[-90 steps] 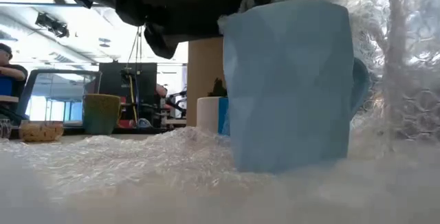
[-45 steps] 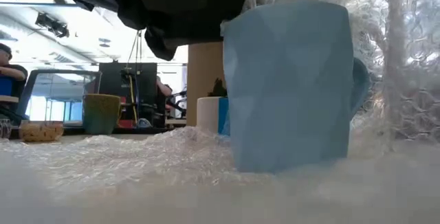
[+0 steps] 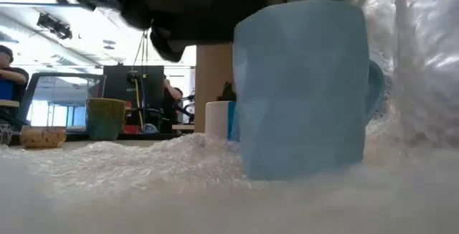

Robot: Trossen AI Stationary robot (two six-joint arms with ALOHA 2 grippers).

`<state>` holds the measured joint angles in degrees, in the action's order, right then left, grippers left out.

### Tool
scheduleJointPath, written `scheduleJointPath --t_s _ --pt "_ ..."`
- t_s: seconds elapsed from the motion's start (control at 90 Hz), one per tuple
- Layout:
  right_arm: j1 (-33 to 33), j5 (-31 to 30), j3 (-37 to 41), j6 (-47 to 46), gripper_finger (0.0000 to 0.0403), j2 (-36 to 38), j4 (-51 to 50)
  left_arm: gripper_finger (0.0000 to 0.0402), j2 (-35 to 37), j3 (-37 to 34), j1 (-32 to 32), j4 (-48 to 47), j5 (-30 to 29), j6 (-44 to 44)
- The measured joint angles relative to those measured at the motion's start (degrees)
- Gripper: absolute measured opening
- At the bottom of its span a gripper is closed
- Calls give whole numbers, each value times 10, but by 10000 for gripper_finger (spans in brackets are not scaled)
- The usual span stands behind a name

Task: Wrap mug
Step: Wrap the blue mug with the bubble wrap on the table

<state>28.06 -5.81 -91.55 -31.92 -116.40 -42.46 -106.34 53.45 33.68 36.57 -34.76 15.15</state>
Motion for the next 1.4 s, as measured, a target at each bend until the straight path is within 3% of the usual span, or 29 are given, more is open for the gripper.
scheduleJointPath --t_s 0.322,0.567,0.933,1.111,1.4 --pt "0 2 22 -1 33 2 9 142 6 13 10 1 7 -36" --pt "-1 0 -46 18 2 2 -16 142 6 14 10 -26 4 -13" --pt "12 21 -158 20 1 3 -155 142 6 14 10 -36 4 -13" --pt "28 46 -147 15 0 3 -133 142 6 14 10 -36 4 -13" --pt "16 45 -61 0 0 3 -56 142 6 14 10 -35 4 -13"
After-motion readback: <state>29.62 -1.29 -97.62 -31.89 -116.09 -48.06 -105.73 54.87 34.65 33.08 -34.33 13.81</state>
